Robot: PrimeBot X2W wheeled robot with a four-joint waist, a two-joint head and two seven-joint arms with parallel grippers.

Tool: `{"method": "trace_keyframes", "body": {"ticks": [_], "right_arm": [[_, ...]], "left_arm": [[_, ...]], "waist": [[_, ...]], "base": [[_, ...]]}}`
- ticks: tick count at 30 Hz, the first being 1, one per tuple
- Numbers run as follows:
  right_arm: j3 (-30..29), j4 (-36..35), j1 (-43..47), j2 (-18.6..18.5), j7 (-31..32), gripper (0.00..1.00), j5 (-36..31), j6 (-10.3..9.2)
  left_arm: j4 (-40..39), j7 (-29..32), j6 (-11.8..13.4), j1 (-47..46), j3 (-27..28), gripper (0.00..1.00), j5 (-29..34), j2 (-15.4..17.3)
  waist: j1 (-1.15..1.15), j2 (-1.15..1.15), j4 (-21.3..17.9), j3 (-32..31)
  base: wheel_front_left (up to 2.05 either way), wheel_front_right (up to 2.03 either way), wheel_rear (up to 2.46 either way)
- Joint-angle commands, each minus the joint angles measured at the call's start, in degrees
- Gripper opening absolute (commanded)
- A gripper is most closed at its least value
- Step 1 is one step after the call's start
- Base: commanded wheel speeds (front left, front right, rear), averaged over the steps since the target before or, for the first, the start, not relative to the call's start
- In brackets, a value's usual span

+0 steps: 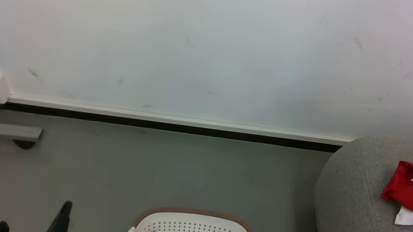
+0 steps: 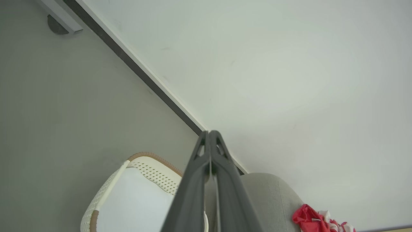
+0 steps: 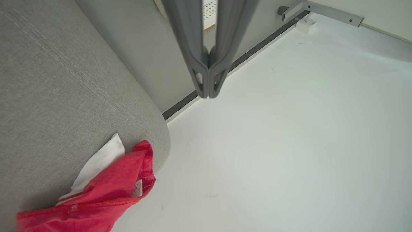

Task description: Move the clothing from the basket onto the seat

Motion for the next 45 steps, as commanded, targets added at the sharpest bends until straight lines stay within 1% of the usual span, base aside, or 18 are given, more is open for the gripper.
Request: {"method": "trace_keyframes", "body": {"ticks": [1, 25, 45], "right_arm": [[-0.3, -1.1, -1.7, -0.6, 0.6, 0.00, 2.5, -0.06], [-1.5, -3.4, -2.2, -0.7, 4.4, 0.00, 18.3, -0.08], [-2.3, -5.0, -2.6, -0.7, 7.0, 0.00, 29.8, -0.11]], "left_arm": [[-0.9, 0.6, -0.4, -1.5, 0.7, 0.00, -2.0, 0.0], [-1.4, 4.4, -2.5, -2.9, 3.8, 0.00, -14.5, -1.1], [-1.7, 7.1, -4.0, -4.0, 6.1, 0.00, -23.2, -2.0]], "waist": [[0.00, 0.00, 0.0, 0.1], [0.00, 0.00, 0.3, 0.8], [0.00, 0.00, 0.5, 1.4]], "base": [[0.00, 0.00, 0.00], [0.00, 0.00, 0.00], [0.00, 0.00, 0.00]]}}
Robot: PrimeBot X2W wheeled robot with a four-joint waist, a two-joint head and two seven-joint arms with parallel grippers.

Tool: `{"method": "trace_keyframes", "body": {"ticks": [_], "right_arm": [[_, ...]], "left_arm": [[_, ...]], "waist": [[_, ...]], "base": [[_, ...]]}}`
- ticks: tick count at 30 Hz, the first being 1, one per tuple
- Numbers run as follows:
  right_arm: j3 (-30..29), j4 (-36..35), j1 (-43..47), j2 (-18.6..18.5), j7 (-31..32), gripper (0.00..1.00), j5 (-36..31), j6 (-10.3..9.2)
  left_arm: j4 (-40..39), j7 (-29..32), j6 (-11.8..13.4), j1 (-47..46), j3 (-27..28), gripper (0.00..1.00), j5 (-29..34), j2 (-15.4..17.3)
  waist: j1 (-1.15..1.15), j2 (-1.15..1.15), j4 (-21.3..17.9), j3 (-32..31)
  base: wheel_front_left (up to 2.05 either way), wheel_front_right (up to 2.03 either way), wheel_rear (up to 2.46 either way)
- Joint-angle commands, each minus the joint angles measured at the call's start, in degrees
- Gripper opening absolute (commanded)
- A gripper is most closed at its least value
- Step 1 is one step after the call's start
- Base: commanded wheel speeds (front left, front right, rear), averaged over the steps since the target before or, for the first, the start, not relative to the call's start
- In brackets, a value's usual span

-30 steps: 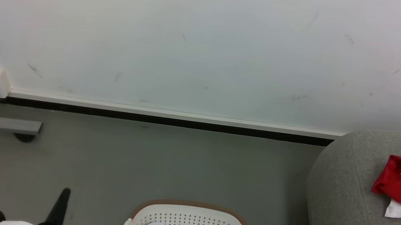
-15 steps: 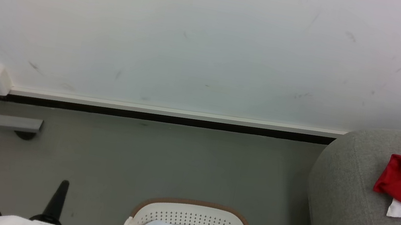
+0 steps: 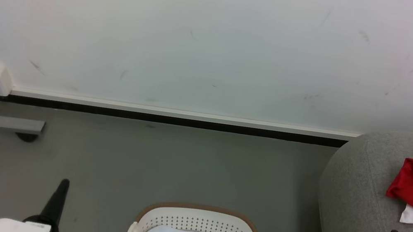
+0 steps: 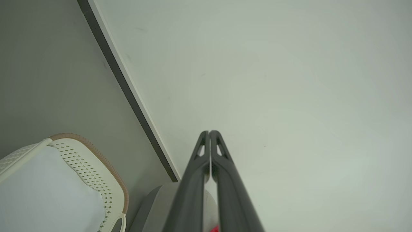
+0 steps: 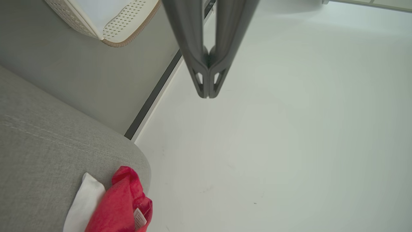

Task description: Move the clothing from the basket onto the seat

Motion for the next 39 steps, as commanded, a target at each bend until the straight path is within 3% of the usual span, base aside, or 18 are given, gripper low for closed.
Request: {"method": "trace_keyframes", "body": {"ticks": [1, 32, 39], "right_arm": [[-0.2, -0.7, -1.1, -0.6, 0.2, 0.00, 1.8, -0.10], [-1.3, -2.7, -1.5, -0.6, 3.6, 0.00, 16.0, -0.13], [-1.3, -2.8, -1.5, -0.6, 3.8, 0.00, 16.4, -0.13]], "left_arm": [[-0.4, 0.3, -0.5, -1.0, 0.5, 0.00, -1.1, -0.1], [-0.8, 3.8, -2.3, -2.2, 3.3, 0.00, -12.3, -1.1], [-0.8, 3.9, -2.3, -2.2, 3.4, 0.00, -12.9, -1.1]], "waist": [[0.00, 0.00, 0.0, 0.0], [0.00, 0.00, 0.4, 1.0], [0.00, 0.00, 0.4, 1.1]], "base": [[0.00, 0.00, 0.00], [0.00, 0.00, 0.00], [0.00, 0.00, 0.00]]}}
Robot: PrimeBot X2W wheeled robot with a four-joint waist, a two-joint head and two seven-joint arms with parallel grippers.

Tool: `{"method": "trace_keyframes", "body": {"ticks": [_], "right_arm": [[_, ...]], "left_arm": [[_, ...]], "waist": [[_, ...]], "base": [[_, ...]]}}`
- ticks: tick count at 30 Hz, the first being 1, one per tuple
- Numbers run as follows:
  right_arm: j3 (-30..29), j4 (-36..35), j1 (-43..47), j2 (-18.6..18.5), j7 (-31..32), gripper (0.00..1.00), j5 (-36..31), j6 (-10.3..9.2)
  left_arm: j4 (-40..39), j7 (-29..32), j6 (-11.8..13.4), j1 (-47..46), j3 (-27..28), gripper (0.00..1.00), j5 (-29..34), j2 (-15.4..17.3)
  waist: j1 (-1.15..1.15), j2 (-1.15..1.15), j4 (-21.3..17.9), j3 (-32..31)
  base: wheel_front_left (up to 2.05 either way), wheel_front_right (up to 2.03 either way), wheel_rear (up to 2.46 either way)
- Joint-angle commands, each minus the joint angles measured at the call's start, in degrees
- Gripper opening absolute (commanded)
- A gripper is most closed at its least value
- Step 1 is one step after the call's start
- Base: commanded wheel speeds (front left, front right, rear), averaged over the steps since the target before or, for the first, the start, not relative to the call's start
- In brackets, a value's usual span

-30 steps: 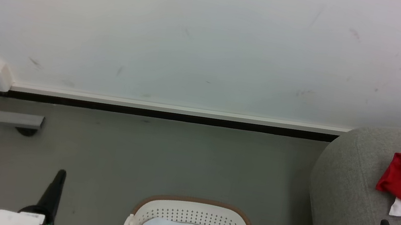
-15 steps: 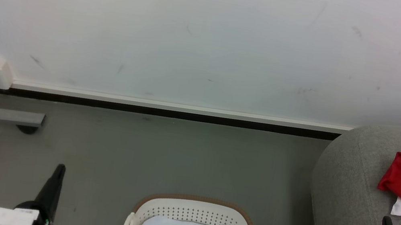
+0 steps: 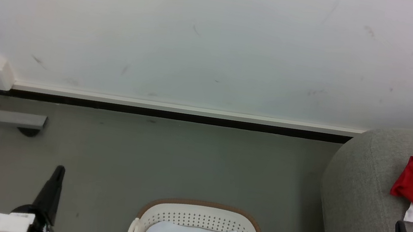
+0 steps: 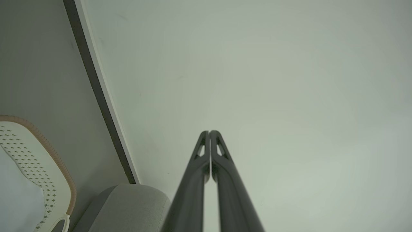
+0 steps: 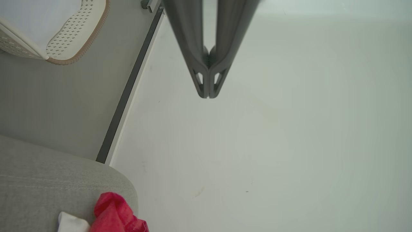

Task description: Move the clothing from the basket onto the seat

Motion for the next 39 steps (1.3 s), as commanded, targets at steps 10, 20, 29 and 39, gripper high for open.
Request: {"method": "trace_keyframes", "body": {"ticks": [10, 20, 29, 39], "right_arm": [[-0.2, -0.3, -0.7, -0.5, 0.2, 0.00, 0.1, -0.13], [-0.2, -0.3, -0.7, -0.5, 0.2, 0.00, 0.1, -0.12], [-0.2, -0.3, -0.7, -0.5, 0.2, 0.00, 0.1, -0.12], [-0.2, -0.3, -0.7, -0.5, 0.2, 0.00, 0.1, -0.12]], "left_arm": [[-0.2, 0.2, -0.1, -0.5, 0.1, 0.00, -0.8, 0.1], [-0.2, 0.2, -0.1, -0.5, 0.1, 0.00, -0.8, 0.1], [-0.2, 0.2, -0.1, -0.5, 0.1, 0.00, -0.8, 0.1], [-0.2, 0.2, -0.1, -0.5, 0.1, 0.00, -0.8, 0.1]], "waist": [[0.00, 0.00, 0.0, 0.0], [0.00, 0.00, 0.0, 0.0], [0.00, 0.00, 0.0, 0.0], [0.00, 0.00, 0.0, 0.0]], "base": [[0.00, 0.00, 0.00], [0.00, 0.00, 0.00], [0.00, 0.00, 0.00], [0.00, 0.00, 0.00]]}}
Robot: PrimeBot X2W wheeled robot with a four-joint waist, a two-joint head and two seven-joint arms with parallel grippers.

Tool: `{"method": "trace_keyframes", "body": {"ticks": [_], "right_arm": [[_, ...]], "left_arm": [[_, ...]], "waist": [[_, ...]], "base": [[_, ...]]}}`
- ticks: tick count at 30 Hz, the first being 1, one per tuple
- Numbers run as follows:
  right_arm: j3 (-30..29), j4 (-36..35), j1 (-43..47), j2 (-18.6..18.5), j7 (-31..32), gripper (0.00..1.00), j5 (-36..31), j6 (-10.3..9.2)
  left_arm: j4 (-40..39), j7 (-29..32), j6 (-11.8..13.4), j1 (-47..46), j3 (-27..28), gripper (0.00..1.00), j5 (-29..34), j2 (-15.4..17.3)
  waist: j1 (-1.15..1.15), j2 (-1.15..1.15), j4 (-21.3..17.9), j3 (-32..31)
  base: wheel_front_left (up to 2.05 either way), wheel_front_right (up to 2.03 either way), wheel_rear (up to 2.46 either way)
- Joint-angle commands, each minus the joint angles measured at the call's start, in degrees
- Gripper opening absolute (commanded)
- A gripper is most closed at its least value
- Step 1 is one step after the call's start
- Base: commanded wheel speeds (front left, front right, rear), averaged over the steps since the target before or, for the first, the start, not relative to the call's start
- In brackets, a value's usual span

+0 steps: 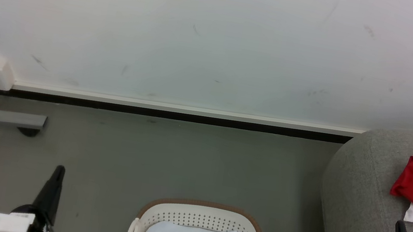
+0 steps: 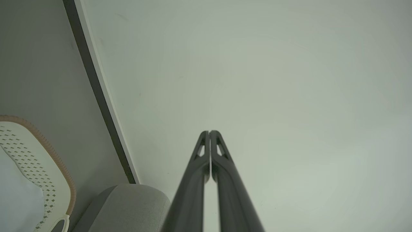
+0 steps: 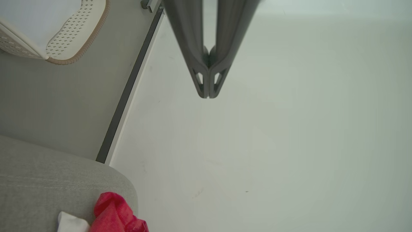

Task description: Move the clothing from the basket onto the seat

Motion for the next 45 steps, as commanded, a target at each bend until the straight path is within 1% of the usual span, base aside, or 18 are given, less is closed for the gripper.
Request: {"method": "trace_keyframes", "body": {"ticks": [1, 45], "right_arm": [[-0.2, -0.3, -0.7, -0.4, 0.2, 0.00, 0.1, -0.12], [-0.2, -0.3, -0.7, -0.4, 0.2, 0.00, 0.1, -0.12]], "left_arm": [[-0.2, 0.2, -0.1, -0.5, 0.1, 0.00, -0.8, 0.1], [-0.2, 0.2, -0.1, -0.5, 0.1, 0.00, -0.8, 0.1]], "waist": [[0.00, 0.00, 0.0, 0.0], [0.00, 0.00, 0.0, 0.0]], "base": [[0.00, 0.00, 0.00], [0.00, 0.00, 0.00]]}}
